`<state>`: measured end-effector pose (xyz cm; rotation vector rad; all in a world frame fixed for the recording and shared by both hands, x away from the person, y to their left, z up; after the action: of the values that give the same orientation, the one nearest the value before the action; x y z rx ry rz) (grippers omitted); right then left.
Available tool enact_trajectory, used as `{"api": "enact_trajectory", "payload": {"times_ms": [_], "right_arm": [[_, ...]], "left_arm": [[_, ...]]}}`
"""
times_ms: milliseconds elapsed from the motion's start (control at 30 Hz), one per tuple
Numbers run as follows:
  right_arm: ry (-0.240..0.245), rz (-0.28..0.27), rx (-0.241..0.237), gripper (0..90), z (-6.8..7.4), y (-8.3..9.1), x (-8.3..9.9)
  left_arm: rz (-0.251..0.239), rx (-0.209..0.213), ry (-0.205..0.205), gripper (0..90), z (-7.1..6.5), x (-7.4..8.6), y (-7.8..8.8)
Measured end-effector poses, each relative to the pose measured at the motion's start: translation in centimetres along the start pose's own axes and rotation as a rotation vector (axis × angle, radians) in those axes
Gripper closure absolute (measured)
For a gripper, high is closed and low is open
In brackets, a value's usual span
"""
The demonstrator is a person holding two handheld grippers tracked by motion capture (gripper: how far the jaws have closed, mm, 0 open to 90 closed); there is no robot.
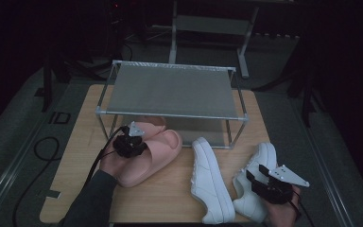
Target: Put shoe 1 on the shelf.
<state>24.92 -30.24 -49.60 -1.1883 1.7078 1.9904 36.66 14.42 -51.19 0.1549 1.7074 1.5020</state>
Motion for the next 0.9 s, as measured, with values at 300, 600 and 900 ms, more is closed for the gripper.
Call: {"api": "enact_trajectory", "payload": {"times_ms": [300,600,900], "right_arm": [[-0.002,0.000,-0.001,43.4,0.0,0.0,0.0],[-0.003,-0.001,-0.002,43.4,0.0,0.0,0.0],[-0.002,-0.001,-0.002,43.4,0.0,0.0,0.0]], "left_arm": [[-0.021,-0.042,0.030,71.4,0.1,-0.4,-0.9],[-0.044,-0.052,0.067,71.4,0.2,-0.8,-1.9],[-0.066,-0.071,0.084,71.8,0.2,-1.2,-2.5]]}}
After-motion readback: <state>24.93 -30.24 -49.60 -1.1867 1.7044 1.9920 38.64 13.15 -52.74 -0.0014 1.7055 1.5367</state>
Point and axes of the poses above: each handheld gripper's, and its own axes: y roughly backward along the jaws, x roughly out of its underside, z roughly to its left, the point moved 2 cm from there along -y, roughly forward along the jaws, and after that the axes turned 13 degrees about z, right-handed, at the moved point
